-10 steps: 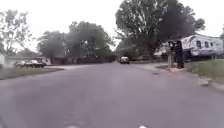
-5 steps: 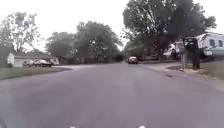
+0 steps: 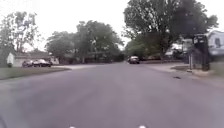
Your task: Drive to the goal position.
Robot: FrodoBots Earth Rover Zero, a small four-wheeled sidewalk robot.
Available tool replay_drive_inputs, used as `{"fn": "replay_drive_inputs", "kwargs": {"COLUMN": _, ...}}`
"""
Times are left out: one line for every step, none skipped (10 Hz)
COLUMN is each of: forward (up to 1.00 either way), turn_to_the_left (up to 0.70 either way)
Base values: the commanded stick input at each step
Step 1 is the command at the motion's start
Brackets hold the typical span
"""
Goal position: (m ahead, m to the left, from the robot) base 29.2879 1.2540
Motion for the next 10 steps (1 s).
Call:
{"fn": "replay_drive_inputs", "kwargs": {"forward": 1.0, "turn_to_the_left": -0.39}}
{"fn": "replay_drive_inputs", "kwargs": {"forward": 1.0, "turn_to_the_left": -0.26}}
{"fn": "replay_drive_inputs", "kwargs": {"forward": 1.0, "turn_to_the_left": 0.0}}
{"fn": "replay_drive_inputs", "kwargs": {"forward": 1.0, "turn_to_the_left": 0.0}}
{"fn": "replay_drive_inputs", "kwargs": {"forward": 1.0, "turn_to_the_left": 0.0}}
{"fn": "replay_drive_inputs", "kwargs": {"forward": 1.0, "turn_to_the_left": 0.0}}
{"fn": "replay_drive_inputs", "kwargs": {"forward": 1.0, "turn_to_the_left": 0.0}}
{"fn": "replay_drive_inputs", "kwargs": {"forward": 1.0, "turn_to_the_left": 0.0}}
{"fn": "replay_drive_inputs", "kwargs": {"forward": 1.0, "turn_to_the_left": 0.0}}
{"fn": "replay_drive_inputs", "kwargs": {"forward": 1.0, "turn_to_the_left": 0.0}}
